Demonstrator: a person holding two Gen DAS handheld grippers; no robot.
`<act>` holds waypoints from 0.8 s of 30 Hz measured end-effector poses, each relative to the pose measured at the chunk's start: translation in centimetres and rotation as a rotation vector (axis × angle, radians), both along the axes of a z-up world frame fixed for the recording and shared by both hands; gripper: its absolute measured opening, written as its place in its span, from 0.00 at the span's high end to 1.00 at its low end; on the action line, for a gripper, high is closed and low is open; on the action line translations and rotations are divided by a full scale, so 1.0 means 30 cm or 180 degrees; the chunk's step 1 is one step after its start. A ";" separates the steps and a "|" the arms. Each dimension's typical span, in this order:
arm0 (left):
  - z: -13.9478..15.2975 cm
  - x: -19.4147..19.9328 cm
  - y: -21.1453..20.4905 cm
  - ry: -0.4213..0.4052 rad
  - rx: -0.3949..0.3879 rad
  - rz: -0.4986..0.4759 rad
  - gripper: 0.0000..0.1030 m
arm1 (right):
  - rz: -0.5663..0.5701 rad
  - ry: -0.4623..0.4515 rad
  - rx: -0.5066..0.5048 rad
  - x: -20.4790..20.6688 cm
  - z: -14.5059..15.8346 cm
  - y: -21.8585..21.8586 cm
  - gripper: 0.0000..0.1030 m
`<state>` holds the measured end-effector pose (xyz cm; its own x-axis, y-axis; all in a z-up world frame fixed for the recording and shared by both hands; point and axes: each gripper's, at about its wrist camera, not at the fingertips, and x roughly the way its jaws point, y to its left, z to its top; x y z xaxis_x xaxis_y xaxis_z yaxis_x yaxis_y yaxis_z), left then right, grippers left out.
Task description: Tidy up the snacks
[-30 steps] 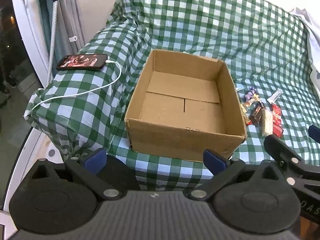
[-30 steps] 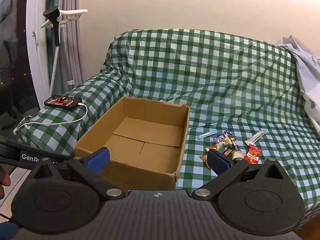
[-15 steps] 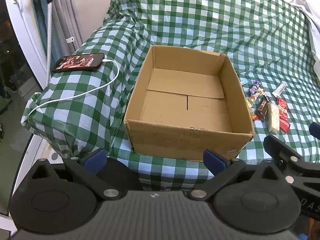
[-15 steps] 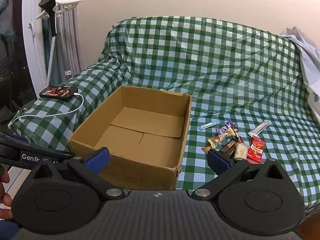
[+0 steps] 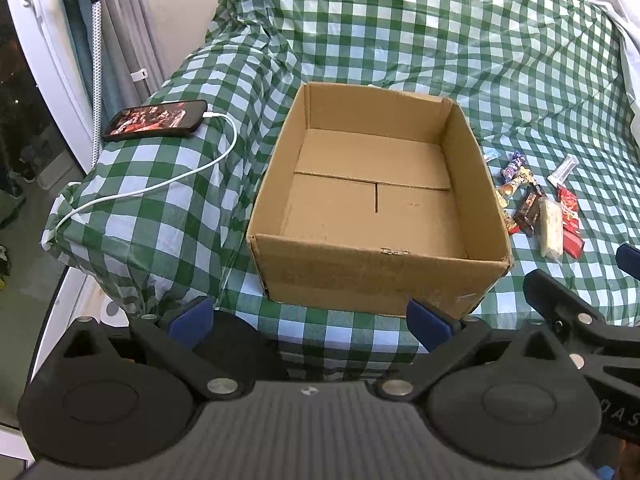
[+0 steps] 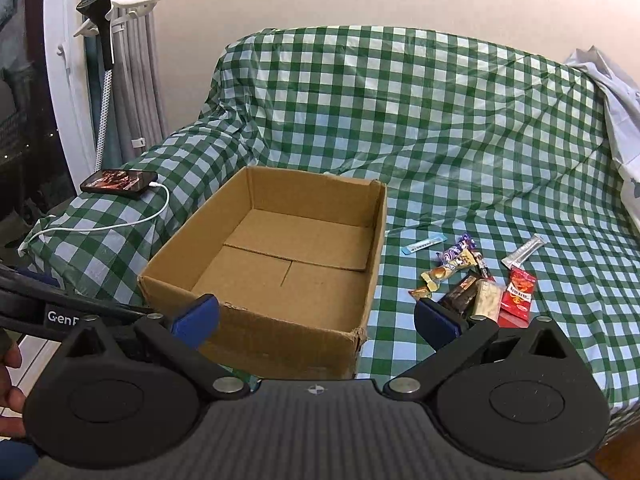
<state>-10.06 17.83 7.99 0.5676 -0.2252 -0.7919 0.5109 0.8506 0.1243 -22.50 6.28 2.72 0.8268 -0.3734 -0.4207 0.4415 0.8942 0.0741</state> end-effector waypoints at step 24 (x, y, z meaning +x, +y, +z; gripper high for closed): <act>-0.030 0.030 -0.106 0.0062 0.0277 -0.0119 0.00 | -0.0307 -0.0229 0.0103 0.019 -0.061 -0.113 0.00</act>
